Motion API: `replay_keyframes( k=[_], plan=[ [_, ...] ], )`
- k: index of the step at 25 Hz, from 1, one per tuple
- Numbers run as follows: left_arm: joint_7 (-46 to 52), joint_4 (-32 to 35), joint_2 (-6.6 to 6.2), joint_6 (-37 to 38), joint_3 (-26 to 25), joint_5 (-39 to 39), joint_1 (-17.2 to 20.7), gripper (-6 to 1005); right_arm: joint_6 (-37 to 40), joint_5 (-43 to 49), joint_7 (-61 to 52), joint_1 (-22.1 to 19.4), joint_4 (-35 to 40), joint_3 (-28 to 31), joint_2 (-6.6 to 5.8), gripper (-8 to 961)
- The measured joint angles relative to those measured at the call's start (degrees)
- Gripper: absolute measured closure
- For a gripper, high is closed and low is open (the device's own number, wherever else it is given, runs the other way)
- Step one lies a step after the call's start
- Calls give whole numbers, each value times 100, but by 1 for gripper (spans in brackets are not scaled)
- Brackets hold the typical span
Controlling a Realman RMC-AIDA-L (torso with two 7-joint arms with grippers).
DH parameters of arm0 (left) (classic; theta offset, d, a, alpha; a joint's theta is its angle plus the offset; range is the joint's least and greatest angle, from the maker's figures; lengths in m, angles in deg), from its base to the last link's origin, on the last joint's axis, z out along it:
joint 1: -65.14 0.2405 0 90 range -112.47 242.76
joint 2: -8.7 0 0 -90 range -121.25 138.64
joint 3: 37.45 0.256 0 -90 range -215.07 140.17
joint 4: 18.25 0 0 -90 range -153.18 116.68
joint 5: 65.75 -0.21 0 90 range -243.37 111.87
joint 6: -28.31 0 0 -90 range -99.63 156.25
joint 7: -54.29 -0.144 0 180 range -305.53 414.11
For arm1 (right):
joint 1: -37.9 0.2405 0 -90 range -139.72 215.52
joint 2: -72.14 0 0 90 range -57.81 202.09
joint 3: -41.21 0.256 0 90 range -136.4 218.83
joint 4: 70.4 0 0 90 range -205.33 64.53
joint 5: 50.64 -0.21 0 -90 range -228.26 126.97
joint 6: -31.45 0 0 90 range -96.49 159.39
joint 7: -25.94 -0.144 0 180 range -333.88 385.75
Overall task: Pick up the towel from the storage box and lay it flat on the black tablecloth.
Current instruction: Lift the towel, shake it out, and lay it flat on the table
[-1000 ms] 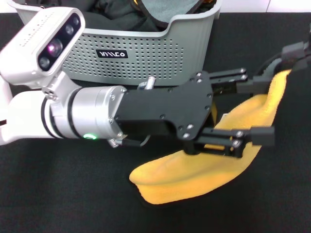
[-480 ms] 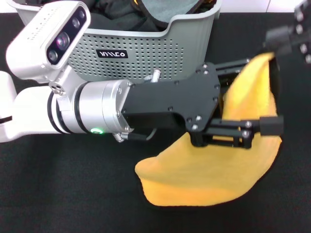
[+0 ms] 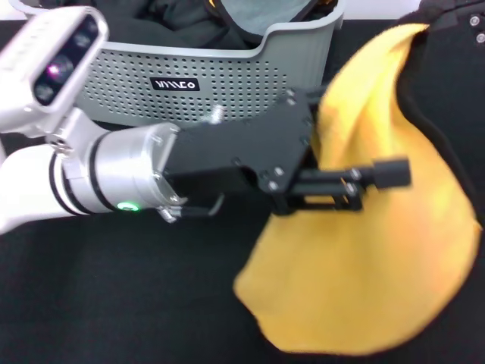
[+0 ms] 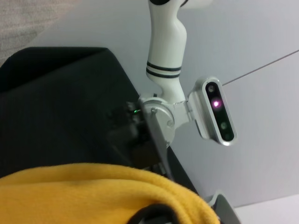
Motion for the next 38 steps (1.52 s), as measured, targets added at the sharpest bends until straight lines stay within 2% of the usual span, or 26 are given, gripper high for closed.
replay_keyframes(
  k=[6,11,18,26,30,33,38],
  plan=[
    [-3,-51,3,-33,-413,10,149,223,47,-34,82,-56,77,-15,19,943],
    [-80,-63,49,-211,-398,-1,103,223,61,-34,156,-1,133,-60,98,944],
    [-148,-70,77,-272,-436,156,183,223,-2,151,160,27,76,-122,79,944],
    [-178,-67,67,-244,-431,381,179,222,31,256,160,-24,61,-365,113,943],
    [-278,-71,85,-252,-387,486,135,222,-169,473,221,-26,61,-694,148,943],
    [-288,-71,82,-252,-272,482,103,222,-287,585,237,13,43,-734,183,943],
    [-321,-63,60,-280,68,541,33,221,-410,629,242,91,-41,-726,159,942]
  ],
)
